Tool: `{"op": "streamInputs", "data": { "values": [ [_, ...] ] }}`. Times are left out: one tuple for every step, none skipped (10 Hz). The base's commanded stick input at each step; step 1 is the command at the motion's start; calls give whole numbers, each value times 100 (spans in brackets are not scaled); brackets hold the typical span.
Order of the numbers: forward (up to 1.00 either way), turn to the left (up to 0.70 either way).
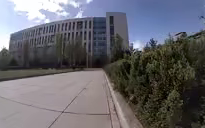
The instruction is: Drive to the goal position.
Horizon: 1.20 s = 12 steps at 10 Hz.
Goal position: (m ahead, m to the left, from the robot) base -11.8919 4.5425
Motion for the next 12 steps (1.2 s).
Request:
{"op": "streamInputs", "data": {
  "values": [
    [4,0],
    [4,0],
    [4,0],
    [4,0],
    [5,0],
    [4,0],
    [4,0],
    [4,0],
    [4,0],
    [4,0],
    [4,0],
    [4,0]
  ]
}}
